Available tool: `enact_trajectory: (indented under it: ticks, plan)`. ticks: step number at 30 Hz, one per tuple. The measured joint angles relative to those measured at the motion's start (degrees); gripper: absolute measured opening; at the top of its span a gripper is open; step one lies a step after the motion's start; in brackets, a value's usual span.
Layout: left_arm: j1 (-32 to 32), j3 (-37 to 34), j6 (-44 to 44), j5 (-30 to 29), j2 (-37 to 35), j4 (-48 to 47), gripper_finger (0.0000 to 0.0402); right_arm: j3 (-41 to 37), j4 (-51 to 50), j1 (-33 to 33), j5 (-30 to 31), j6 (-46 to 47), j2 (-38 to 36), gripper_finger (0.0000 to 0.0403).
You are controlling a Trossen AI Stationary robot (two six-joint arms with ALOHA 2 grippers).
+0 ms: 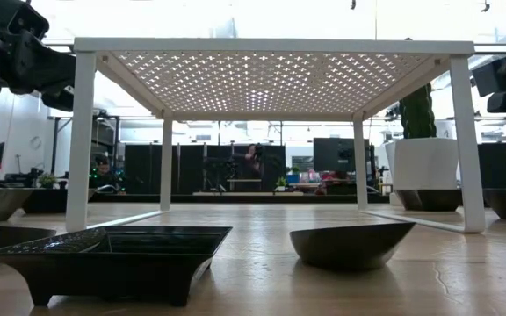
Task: Pick & Place Mini shaped plates
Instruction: Put the distorted square plate on the shelf
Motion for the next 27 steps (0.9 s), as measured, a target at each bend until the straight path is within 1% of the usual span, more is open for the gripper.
enact_trajectory:
  ticks: [19,27]
  plan:
    - [0.0,0.0,0.0,0.0,0.0,0.0,0.0,-4.1,2.7,0.6,0.0,2.2,0.0,0.0094]
    - [0.0,0.0,0.0,0.0,0.0,0.0,0.0,-4.1,2.8,0.6,0.0,2.6,0.0,0.0069]
